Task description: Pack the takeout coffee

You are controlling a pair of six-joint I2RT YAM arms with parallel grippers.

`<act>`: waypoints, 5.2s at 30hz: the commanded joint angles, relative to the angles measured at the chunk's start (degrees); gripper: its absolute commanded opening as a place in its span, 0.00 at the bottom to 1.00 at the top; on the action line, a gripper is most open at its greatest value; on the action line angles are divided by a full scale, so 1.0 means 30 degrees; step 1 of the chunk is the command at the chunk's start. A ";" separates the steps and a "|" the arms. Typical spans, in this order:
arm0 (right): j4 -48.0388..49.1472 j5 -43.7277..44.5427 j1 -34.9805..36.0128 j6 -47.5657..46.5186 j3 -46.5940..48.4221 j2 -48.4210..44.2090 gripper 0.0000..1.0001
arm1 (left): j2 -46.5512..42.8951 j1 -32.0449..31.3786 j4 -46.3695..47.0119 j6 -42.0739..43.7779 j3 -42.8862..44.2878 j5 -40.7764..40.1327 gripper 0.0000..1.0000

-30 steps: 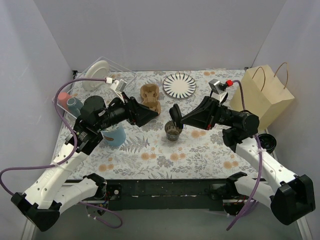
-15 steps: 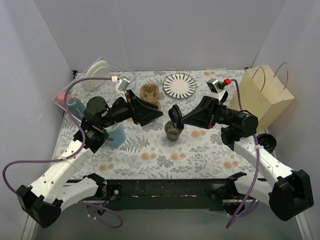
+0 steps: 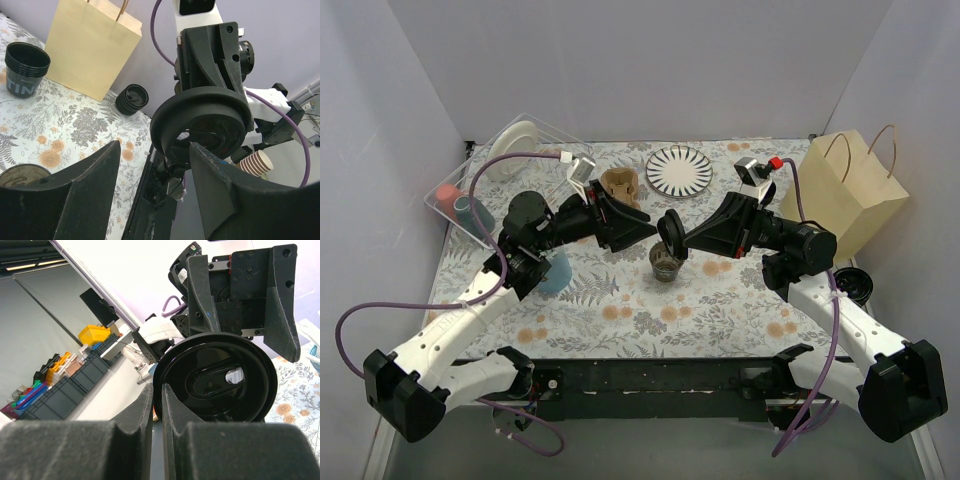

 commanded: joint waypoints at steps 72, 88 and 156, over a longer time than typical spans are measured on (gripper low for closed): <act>-3.3946 1.3891 -0.0096 -2.4896 0.4579 -0.2006 0.87 | 1.5238 -0.3903 -2.3940 0.0710 1.5575 -1.4930 0.00; -3.3917 1.4301 -0.0096 -2.5393 0.4432 -0.1771 0.88 | 1.6588 -0.3962 -2.5025 0.0945 1.6894 -1.5019 0.03; -2.9640 1.1049 -0.0037 -2.4017 0.6190 0.6548 0.78 | 0.8092 -0.1531 -1.5768 -0.0843 0.6087 -1.1708 0.64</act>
